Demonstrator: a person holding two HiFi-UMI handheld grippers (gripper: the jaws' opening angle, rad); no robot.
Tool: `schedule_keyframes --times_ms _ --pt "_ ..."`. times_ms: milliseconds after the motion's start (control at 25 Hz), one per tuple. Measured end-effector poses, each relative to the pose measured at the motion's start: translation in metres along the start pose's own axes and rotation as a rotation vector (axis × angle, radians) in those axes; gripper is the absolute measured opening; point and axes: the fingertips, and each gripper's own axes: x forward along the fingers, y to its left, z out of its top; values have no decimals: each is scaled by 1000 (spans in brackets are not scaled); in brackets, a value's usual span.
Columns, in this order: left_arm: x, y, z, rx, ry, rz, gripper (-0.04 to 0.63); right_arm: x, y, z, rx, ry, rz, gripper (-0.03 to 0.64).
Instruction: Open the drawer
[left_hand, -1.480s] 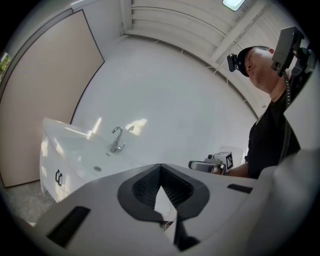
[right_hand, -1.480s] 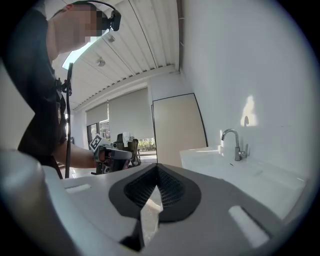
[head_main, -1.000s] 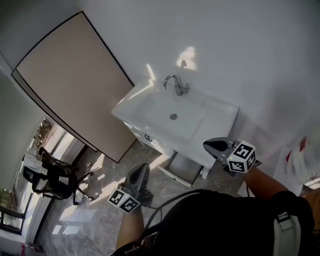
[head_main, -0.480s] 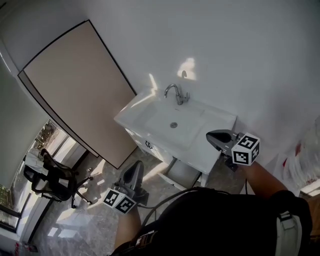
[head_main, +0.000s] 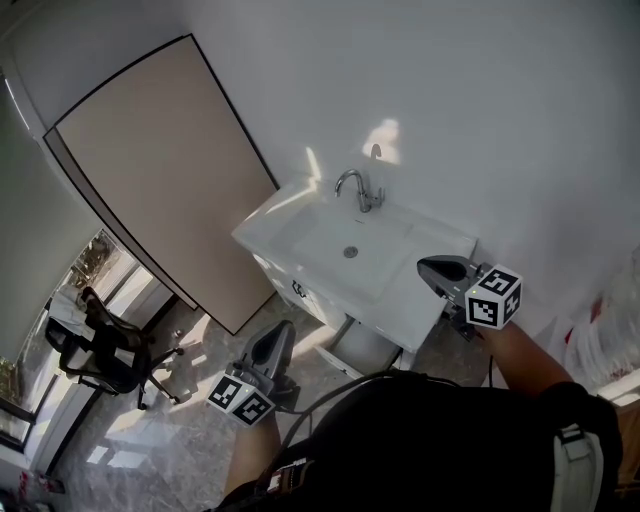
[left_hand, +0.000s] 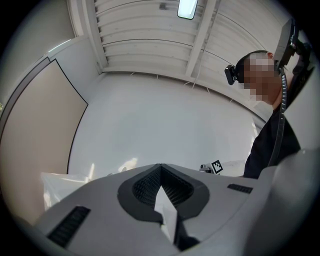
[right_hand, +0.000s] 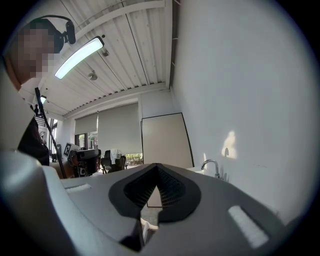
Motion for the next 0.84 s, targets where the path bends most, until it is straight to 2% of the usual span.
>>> schedule_keyframes --times_ms 840 --pt "6 -1 -2 9 24 -6 0 0 -2 -4 -32 9 9 -2"
